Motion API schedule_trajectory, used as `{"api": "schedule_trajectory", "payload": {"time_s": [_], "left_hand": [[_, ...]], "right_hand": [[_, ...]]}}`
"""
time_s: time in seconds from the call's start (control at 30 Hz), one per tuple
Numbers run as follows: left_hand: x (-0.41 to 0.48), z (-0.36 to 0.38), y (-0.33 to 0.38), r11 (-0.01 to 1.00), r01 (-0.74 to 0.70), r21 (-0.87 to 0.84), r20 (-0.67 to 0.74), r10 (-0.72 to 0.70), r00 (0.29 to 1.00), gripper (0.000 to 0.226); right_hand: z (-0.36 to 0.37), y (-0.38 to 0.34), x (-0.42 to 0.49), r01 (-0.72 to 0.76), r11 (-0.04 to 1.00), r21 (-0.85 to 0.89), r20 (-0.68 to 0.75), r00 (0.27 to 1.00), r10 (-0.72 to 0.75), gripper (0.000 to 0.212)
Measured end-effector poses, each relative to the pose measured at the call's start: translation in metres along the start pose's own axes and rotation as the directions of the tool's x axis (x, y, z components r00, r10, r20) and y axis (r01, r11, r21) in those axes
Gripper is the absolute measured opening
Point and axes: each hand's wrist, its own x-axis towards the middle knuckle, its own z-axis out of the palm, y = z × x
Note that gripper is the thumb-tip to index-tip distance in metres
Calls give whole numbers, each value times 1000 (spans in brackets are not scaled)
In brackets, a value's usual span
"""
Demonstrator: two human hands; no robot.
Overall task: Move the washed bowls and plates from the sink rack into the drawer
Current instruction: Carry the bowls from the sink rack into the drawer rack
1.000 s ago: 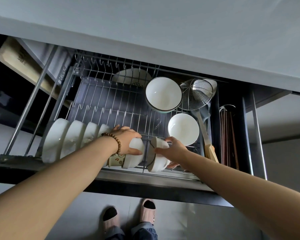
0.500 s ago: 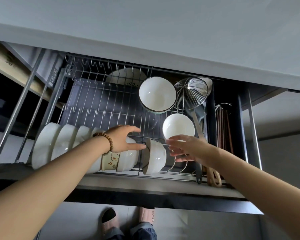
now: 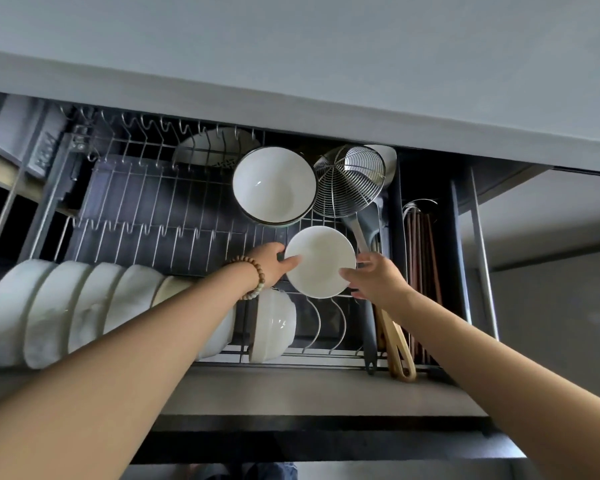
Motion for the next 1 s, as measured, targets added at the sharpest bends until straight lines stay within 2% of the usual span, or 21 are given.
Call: {"api": "schedule_trajectory", "payload": {"time_s": [0.1,0.17,0.27,0.4,0.5,0.57,0.67,0.87,0.93,1.0], "left_hand": [[9,6,-3,999,11,-39,-31,-12,999,26],[10,7,-6,998,7,-58,-64,-10,998,31],[10,4,-12,995,-20,-99,-90,11,996,35],[5,-3,-11,979,-86,-183,-99,69,993,31],[1,-2,-9,953,-94,-289,31,107,994,16],[0,1,-8,939,-89,-332,91,126,988,18],[-6,4,-4,941,-127,-313,96,165,982,27],[-18,13,-6,939,-162,-302,159,218,963,31],[-23,10,-11,968,-188,-169,145,213,966,46],[-29,3,-22,974,-214,77,153,200,968,69]], "right_hand": [[2,5,2,-1,1000,23,-26,1000,2,43],[2,10,0,17,997,74,-43,999,-14,24],[-4,15,-4,67,969,237,-52,997,-56,21],[-24,6,-11,108,894,434,150,970,-190,34],[-44,0,-15,34,794,607,307,911,-274,40],[-56,-3,-21,11,811,585,351,898,-266,47],[-68,-4,-29,33,886,463,384,893,-234,60],[-71,-7,-48,53,950,309,329,931,-159,71],[-66,-7,-52,50,970,239,285,951,-119,64],[-59,-5,-54,56,990,128,233,969,-85,59]]}}
